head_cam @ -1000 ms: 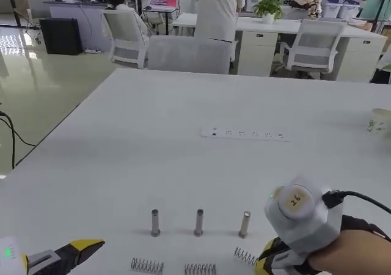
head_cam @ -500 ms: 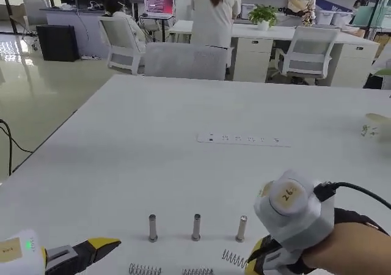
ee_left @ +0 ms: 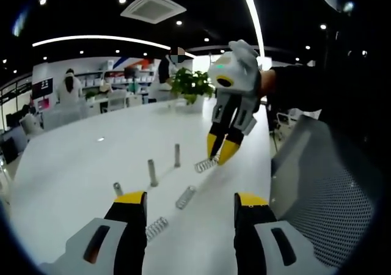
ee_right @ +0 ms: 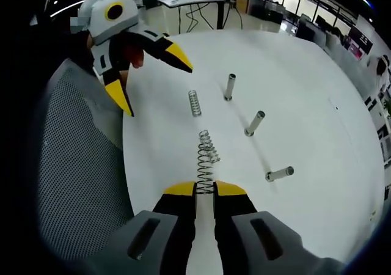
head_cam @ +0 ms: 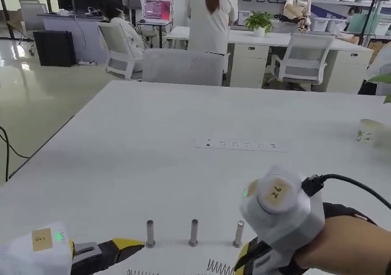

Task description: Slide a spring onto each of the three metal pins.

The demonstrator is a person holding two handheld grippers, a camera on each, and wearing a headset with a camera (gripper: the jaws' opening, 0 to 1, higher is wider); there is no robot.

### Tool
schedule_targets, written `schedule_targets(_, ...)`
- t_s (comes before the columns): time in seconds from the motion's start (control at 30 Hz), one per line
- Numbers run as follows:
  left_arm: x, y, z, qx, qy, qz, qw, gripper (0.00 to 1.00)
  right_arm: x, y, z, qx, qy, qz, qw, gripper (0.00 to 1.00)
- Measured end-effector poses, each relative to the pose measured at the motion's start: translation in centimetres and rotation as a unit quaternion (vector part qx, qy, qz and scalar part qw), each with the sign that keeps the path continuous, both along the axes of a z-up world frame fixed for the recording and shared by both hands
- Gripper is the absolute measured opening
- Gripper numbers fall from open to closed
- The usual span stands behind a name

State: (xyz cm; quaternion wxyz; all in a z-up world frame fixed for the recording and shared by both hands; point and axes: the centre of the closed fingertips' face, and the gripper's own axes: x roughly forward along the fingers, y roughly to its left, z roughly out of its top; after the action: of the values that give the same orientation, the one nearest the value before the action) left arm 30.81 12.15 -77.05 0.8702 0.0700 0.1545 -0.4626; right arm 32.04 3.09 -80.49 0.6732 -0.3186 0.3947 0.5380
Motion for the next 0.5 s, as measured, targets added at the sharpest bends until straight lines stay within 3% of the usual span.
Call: schedule_targets(0.5,-0.5,-2.9,-0.2,0.002,0.003,-0.052,0.9987,0.38,-1.4,1.8,1.2,-0.007,0.004,0.052,0.9986,0.07)
